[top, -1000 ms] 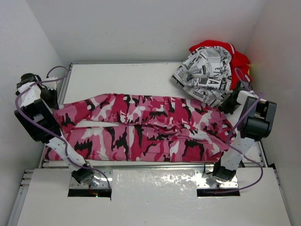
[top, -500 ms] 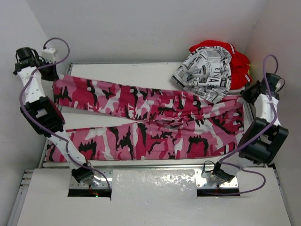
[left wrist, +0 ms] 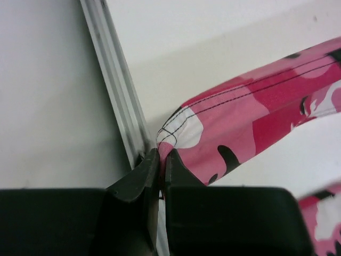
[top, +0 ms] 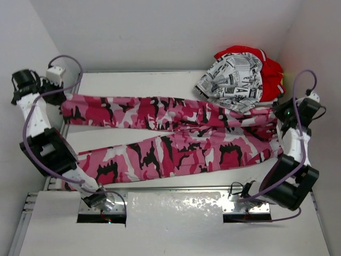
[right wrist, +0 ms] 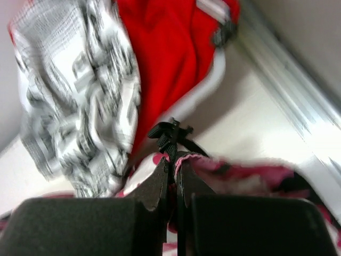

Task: Fold and stack the trousers
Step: Fold the trousers

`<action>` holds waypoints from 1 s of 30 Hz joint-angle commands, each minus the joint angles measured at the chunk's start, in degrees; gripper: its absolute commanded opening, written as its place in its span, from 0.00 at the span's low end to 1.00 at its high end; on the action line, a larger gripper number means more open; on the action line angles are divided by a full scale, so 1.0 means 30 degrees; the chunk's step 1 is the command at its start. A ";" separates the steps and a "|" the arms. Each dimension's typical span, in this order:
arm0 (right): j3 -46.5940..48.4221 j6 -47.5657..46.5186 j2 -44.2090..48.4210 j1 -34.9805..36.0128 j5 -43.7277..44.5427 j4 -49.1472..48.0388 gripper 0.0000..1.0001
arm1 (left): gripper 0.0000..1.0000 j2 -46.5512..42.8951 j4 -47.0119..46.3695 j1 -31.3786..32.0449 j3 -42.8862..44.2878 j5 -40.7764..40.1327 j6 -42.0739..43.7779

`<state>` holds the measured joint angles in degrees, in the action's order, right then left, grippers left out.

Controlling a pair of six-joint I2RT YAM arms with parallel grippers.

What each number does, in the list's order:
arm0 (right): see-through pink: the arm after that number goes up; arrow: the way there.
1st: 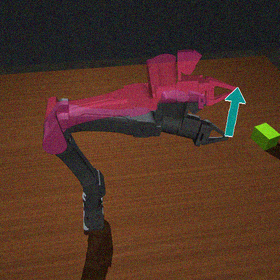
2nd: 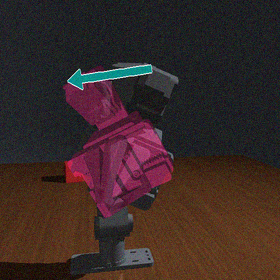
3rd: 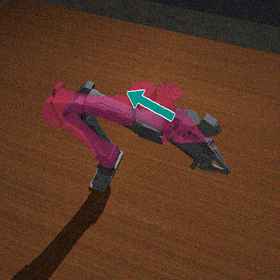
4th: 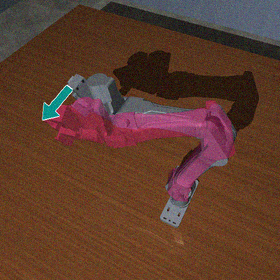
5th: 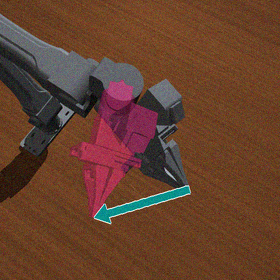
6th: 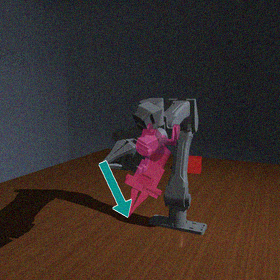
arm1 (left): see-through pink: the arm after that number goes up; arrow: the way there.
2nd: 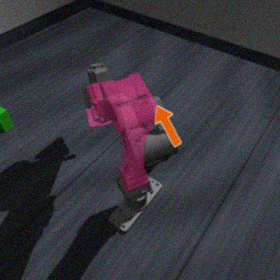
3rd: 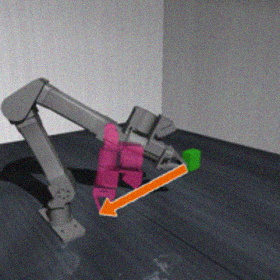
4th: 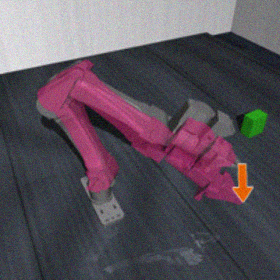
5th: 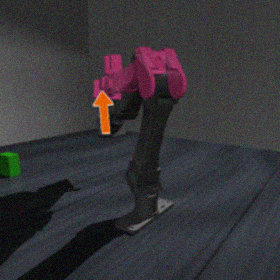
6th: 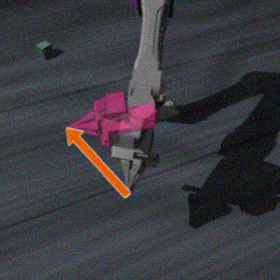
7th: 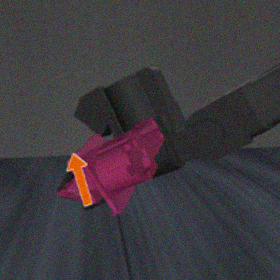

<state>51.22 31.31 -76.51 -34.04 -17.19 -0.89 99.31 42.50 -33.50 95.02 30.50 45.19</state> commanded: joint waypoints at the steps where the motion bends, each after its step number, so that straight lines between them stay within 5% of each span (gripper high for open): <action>1: -0.3288 -0.1240 0.2032 -0.0980 -0.1098 -0.4238 0.00 | 0.00 -0.3824 -0.1772 -0.2943 -0.3478 0.1196 0.1723; 5: -0.5033 0.1600 0.2858 -0.2568 -0.1065 -0.8518 0.00 | 0.00 -0.4625 0.0062 -0.4976 -0.3960 0.2547 0.3623; 17: -0.2481 0.4296 0.0015 -0.2451 -0.1535 -1.0130 0.00 | 0.00 -0.5825 0.1357 -0.6410 -0.3694 0.4364 0.4972; 24: -0.6699 0.4359 0.1742 -0.2451 -0.0775 -1.0985 0.00 | 0.00 -0.8374 0.4316 -0.7700 -0.8726 0.2373 0.9806; 30: -0.7816 0.4913 0.1803 -0.2597 0.0104 -1.1364 0.00 | 0.00 -0.8960 0.5871 -0.9485 -1.0138 0.1553 1.1916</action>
<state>27.38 44.75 -72.16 -40.97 -19.73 -28.27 74.48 58.50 -59.20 65.30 36.58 73.60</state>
